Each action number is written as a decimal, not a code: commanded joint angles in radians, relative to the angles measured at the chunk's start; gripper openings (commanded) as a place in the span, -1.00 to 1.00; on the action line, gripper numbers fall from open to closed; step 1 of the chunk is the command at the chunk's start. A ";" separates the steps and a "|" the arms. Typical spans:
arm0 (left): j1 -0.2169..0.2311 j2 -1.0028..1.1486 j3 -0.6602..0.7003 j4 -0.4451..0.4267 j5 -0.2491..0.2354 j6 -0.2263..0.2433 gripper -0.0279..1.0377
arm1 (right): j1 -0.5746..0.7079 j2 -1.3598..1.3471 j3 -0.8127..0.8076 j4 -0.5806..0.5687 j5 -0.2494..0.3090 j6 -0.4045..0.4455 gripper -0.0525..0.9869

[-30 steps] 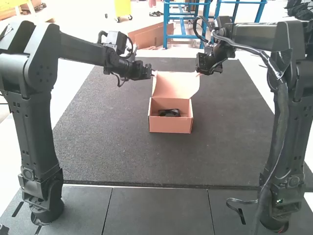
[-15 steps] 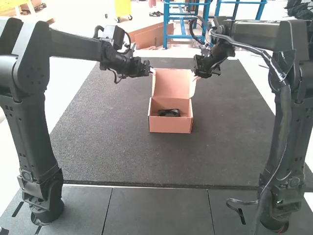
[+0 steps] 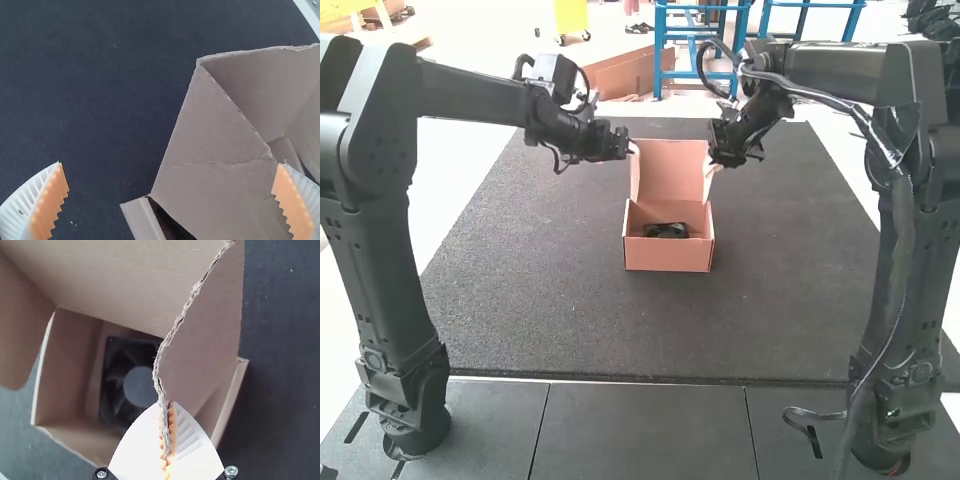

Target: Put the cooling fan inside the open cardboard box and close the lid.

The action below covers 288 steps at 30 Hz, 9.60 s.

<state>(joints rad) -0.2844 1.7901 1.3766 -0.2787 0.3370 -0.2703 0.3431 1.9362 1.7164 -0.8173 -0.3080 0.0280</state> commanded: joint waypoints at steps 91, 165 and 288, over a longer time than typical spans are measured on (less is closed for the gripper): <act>-0.156 -0.159 -0.237 0.104 -0.191 0.103 0.87 | -0.029 -0.075 -0.107 -0.023 -0.051 -0.028 -0.93; -0.142 -0.242 -0.363 0.050 -0.210 0.111 0.87 | -0.042 -0.120 -0.202 -0.063 0.044 -0.112 0.13; -0.165 -1.264 -1.324 0.765 -0.559 0.089 0.85 | -0.358 -0.991 -1.491 1.439 0.213 -0.114 0.85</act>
<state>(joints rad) -0.4572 0.5545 0.0727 0.4805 -0.2131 -0.1898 -0.0021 0.9588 0.2413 0.6041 -0.1001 -0.0799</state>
